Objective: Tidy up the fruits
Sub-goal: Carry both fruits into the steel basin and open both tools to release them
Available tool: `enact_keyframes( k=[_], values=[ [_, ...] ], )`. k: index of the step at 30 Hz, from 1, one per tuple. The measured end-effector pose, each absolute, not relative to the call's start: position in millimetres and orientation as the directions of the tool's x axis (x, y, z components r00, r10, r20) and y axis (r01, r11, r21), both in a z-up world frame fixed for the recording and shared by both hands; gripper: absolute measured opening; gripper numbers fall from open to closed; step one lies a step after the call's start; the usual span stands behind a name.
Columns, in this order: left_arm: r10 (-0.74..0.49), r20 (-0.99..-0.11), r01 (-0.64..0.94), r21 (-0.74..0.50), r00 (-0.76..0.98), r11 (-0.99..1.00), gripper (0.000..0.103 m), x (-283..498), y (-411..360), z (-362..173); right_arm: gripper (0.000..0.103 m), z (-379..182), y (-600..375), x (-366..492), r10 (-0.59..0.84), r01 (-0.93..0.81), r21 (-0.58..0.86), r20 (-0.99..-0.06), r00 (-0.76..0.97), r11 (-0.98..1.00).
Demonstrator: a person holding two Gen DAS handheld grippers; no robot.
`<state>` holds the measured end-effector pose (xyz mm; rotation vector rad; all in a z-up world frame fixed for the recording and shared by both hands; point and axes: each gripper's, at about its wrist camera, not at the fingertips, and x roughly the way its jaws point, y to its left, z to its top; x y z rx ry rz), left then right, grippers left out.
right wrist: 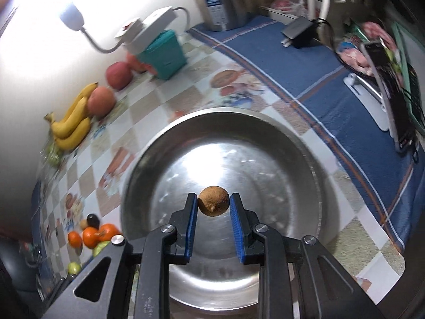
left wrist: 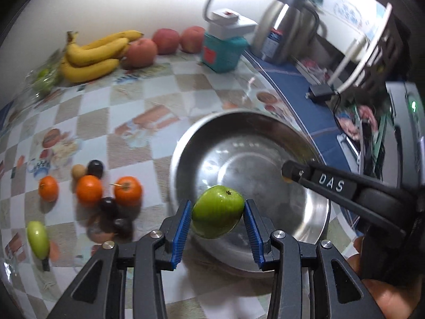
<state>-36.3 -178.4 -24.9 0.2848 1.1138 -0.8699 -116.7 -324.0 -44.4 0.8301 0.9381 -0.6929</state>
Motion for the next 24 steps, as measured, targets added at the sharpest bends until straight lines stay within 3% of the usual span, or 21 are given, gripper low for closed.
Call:
enact_keyframes(
  k=[4,24],
  values=[
    [-0.432,-0.885,0.766,-0.157,0.171,0.624,0.043,-47,-191,-37,0.026,-49,-326,-117,-0.141,0.818,0.297,-0.9,0.413,0.493],
    [-0.407,-0.904,0.762,-0.168,0.134,0.625,0.044,-42,-196,-57,0.026,-67,-326,-119,-0.101,0.844,0.291,-0.923,0.372,0.451]
  ],
)
